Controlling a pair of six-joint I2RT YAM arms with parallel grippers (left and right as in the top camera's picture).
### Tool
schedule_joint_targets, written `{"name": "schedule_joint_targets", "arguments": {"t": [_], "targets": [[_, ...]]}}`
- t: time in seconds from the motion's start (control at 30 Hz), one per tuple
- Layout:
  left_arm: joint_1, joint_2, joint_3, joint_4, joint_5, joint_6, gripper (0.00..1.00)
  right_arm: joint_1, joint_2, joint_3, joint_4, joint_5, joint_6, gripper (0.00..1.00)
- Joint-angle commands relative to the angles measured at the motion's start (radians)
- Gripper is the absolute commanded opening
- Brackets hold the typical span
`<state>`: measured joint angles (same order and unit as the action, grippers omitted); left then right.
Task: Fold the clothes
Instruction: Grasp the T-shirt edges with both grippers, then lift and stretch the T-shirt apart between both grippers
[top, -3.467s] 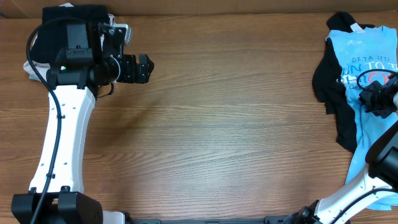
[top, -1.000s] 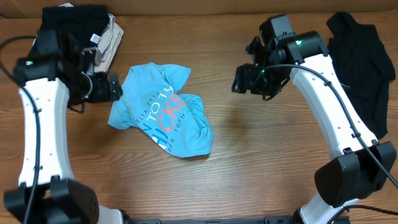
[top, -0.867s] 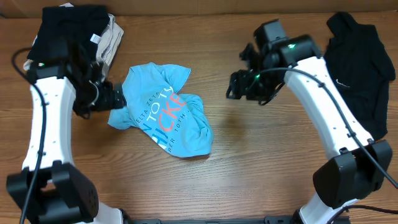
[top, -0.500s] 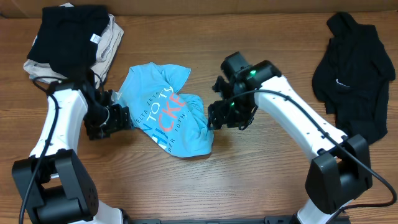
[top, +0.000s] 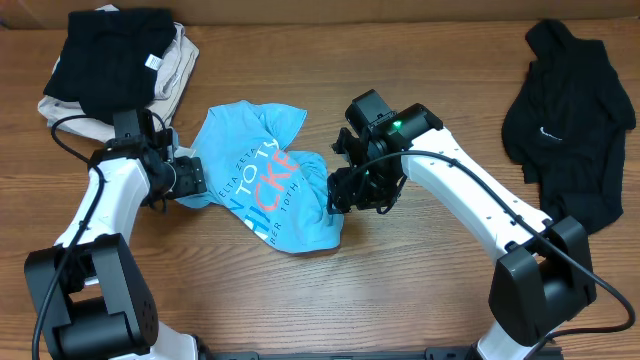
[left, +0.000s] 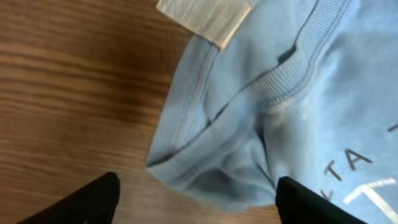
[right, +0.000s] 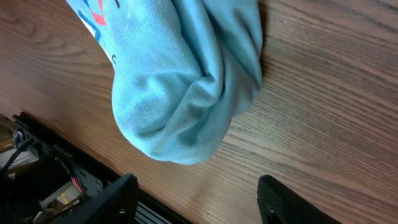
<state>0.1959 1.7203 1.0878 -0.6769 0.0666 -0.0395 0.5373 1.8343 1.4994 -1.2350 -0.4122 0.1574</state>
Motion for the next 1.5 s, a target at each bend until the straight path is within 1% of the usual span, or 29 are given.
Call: {"name": "schedule_joint_targets", "arguments": {"t": [0.0,0.1,0.2,0.3,0.37,0.4,0.43,0.47,0.53,0.57,0.6,0.63,0.77,0.83,0.93,0.97,1.1,1.13,1.2,1.23,1.27,1.3,1.33,1.37,1.47], "targets": [[-0.007,0.035,-0.021,0.046,-0.026,0.097,0.81,0.004,-0.012,-0.003,-0.007,-0.008,0.003,0.65],[-0.007,0.063,-0.021,0.069,-0.022,0.138,0.8,0.004,-0.012,-0.003,-0.013,-0.008,0.003,0.65],[-0.007,0.106,-0.021,0.066,-0.02,0.141,0.78,0.004,-0.012,-0.003,-0.02,-0.008,0.003,0.65],[-0.007,0.142,-0.021,0.06,-0.009,0.141,0.74,0.004,-0.012,-0.003,-0.027,-0.008,0.003,0.65],[-0.007,0.159,-0.021,0.054,0.007,0.141,0.68,0.004,-0.012,-0.003,-0.034,-0.008,0.003,0.64],[-0.007,0.167,-0.021,0.052,0.012,0.141,0.61,0.004,-0.012,-0.003,-0.037,-0.008,0.003,0.64],[-0.007,0.173,-0.021,0.048,0.017,0.136,0.47,0.004,-0.012,-0.003,-0.043,-0.008,0.003,0.63],[-0.007,0.174,-0.021,0.045,0.023,0.136,0.38,0.004,-0.012,-0.003,-0.051,-0.008,0.003,0.63],[-0.008,0.174,-0.021,0.046,0.037,0.136,0.24,0.004,-0.012,-0.003,-0.063,-0.008,0.003,0.62],[-0.008,0.174,-0.021,0.046,0.043,0.136,0.15,0.004,-0.012,-0.003,-0.068,-0.008,0.003,0.62],[-0.008,0.174,-0.021,0.046,0.057,0.137,0.08,0.004,-0.012,-0.004,-0.072,-0.008,0.003,0.62],[-0.008,0.174,-0.021,0.045,0.065,0.137,0.04,0.004,-0.012,-0.006,-0.071,-0.008,0.003,0.62],[-0.008,0.174,-0.01,0.023,0.073,0.136,0.04,0.004,-0.012,-0.033,-0.047,0.01,0.002,0.64],[-0.008,0.174,0.032,-0.035,0.08,0.133,0.04,0.008,-0.012,-0.079,0.011,0.006,0.002,0.69],[-0.008,0.173,0.124,-0.135,0.092,0.129,0.04,0.024,-0.012,-0.143,0.097,-0.004,0.002,0.82],[-0.008,0.172,0.162,-0.171,0.093,0.129,0.04,0.032,-0.012,-0.165,0.133,-0.016,0.003,0.85],[-0.008,0.168,0.307,-0.294,0.108,0.129,0.04,0.06,-0.01,-0.224,0.27,-0.057,0.026,0.87],[-0.011,0.168,0.39,-0.351,0.112,0.129,0.04,0.071,-0.01,-0.24,0.327,-0.061,0.071,0.85],[-0.014,0.168,0.465,-0.397,0.114,0.129,0.04,0.082,-0.009,-0.241,0.365,-0.065,0.1,0.72],[-0.016,0.168,0.505,-0.422,0.119,0.129,0.04,0.085,-0.009,-0.241,0.38,-0.066,0.11,0.59],[-0.02,0.168,0.575,-0.463,0.123,0.129,0.04,0.09,-0.009,-0.241,0.399,-0.082,0.11,0.31],[-0.022,0.168,0.621,-0.491,0.128,0.129,0.04,0.091,-0.009,-0.241,0.408,-0.089,0.119,0.17],[-0.023,0.168,0.663,-0.513,0.137,0.129,0.04,0.091,-0.009,-0.241,0.414,-0.089,0.133,0.07],[-0.026,0.168,0.709,-0.537,0.142,0.129,0.04,0.091,-0.009,-0.241,0.419,-0.089,0.136,0.04],[-0.032,0.168,0.833,-0.594,0.144,0.129,0.04,0.09,-0.009,-0.241,0.423,-0.083,0.135,0.04]]}}
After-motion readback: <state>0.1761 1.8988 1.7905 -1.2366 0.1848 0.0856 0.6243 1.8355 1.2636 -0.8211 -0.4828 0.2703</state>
